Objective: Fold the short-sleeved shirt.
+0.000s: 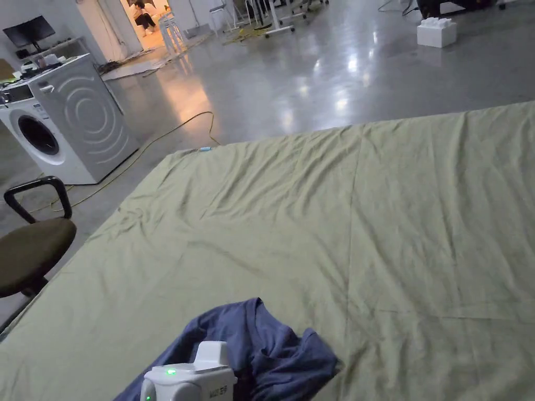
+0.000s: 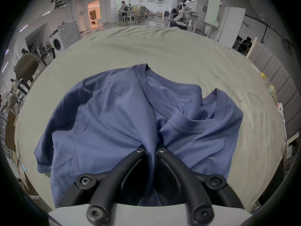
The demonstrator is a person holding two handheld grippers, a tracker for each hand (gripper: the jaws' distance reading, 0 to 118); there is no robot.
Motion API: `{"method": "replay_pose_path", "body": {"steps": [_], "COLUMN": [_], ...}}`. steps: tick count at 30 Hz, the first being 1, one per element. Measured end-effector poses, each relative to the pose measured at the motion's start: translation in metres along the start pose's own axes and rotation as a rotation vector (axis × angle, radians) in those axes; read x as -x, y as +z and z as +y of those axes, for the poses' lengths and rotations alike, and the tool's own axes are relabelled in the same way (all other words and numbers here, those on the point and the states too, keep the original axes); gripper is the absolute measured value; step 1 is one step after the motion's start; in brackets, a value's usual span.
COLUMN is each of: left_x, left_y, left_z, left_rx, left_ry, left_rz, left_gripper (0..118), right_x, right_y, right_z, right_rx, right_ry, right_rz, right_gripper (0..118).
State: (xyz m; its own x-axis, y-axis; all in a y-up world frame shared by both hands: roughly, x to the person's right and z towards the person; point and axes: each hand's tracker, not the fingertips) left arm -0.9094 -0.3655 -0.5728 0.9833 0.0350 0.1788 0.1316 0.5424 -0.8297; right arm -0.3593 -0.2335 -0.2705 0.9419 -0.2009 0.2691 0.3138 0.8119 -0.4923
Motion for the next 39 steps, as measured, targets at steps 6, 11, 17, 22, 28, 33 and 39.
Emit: {"method": "replay_pose_path", "body": {"steps": [6, 11, 17, 22, 28, 33, 39], "left_x": [0.008, -0.059, -0.234, -0.386, -0.529, -0.555, -0.442], "left_y": [0.037, 0.093, 0.083, 0.046, 0.042, 0.048, 0.091], "left_z": [0.028, 0.076, 0.095, 0.019, -0.065, -0.1, -0.057], "left_rx": [-0.072, -0.269, -0.246, -0.101, 0.038, 0.015, -0.22], "left_ry": [0.277, 0.137, -0.094, -0.317, -0.554, -0.66, -0.516], "left_rz": [-0.132, -0.317, -0.561, -0.729, -0.887, -0.85, -0.754], "left_gripper": [7, 7, 7, 7, 8, 33, 77], "right_x": [-0.005, -0.026, -0.041, -0.064, -0.089, -0.1, -0.086], "right_y": [0.016, 0.028, 0.055, 0.076, 0.093, 0.098, 0.081], "right_z": [0.001, -0.006, -0.017, -0.028, -0.039, -0.046, -0.034], "right_rx": [-0.031, -0.05, -0.106, -0.121, -0.137, -0.129, -0.156], "right_ry": [0.051, 0.02, -0.036, -0.045, -0.113, -0.136, -0.096], "right_rz": [0.015, 0.044, 0.022, -0.04, -0.123, -0.16, -0.096], "right_gripper": [0, 0, 0, 0, 0, 0, 0]}}
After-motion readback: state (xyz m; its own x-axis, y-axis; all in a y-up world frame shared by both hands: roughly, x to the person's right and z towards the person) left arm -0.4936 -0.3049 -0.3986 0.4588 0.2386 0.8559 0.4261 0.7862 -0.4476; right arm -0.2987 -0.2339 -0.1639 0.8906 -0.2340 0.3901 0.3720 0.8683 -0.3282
